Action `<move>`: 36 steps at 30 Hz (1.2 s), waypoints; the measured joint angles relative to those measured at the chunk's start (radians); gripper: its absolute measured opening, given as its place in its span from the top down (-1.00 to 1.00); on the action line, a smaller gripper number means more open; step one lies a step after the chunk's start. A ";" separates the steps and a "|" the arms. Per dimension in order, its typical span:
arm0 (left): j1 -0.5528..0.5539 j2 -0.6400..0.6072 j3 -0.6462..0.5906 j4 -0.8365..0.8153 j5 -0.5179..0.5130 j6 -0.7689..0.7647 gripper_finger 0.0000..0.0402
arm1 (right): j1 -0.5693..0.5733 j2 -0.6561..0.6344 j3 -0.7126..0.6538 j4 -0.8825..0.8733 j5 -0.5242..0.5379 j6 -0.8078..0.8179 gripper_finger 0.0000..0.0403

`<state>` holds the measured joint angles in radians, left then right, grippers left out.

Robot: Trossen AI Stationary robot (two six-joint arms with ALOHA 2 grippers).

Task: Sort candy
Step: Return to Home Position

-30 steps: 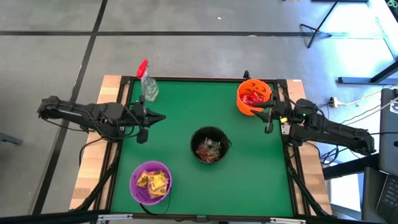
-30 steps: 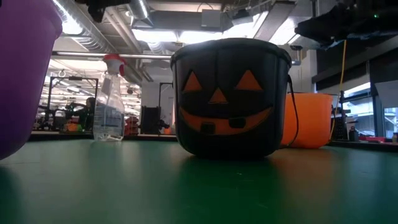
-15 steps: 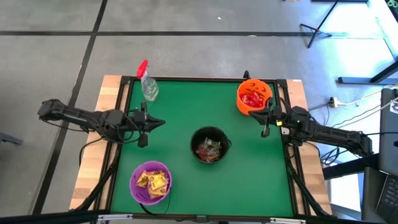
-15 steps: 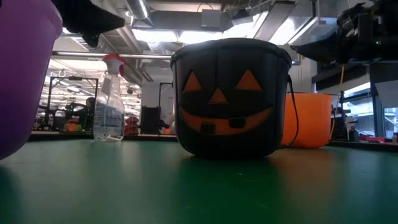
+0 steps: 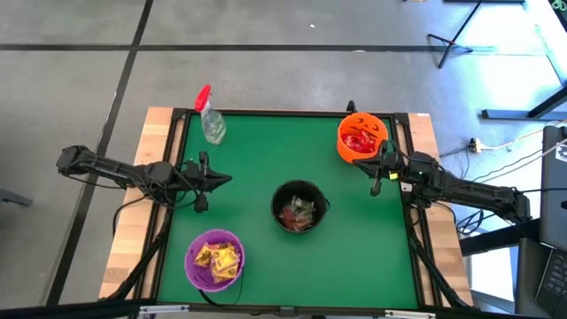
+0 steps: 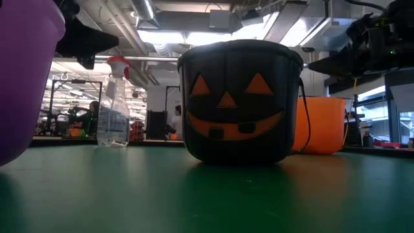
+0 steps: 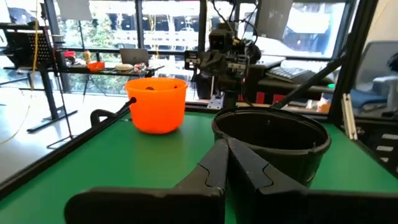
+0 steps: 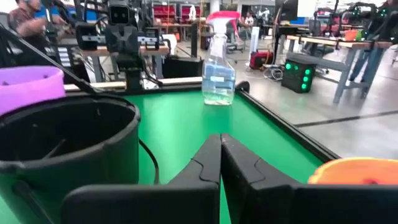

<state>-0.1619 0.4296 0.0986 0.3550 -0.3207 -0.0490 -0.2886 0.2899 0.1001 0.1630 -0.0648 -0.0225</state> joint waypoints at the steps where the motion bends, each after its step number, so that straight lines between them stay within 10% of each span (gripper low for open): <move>1: 0.000 -0.009 -0.016 0.015 0.005 -0.005 1.00 | 0.000 -0.007 0.000 -0.015 0.003 -0.009 0.98; 14: -0.004 -0.064 -0.092 0.098 0.058 -0.015 1.00 | 0.000 -0.290 0.001 -0.313 0.015 -0.073 0.99; 36: -0.005 -0.064 -0.091 0.080 0.043 -0.053 1.00 | 0.000 -0.287 0.003 -0.398 -0.059 0.018 1.00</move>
<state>-0.1669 0.3660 0.0074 0.4347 -0.2779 -0.1020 -0.2886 0.0025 0.1036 -0.2352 -0.1234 -0.0048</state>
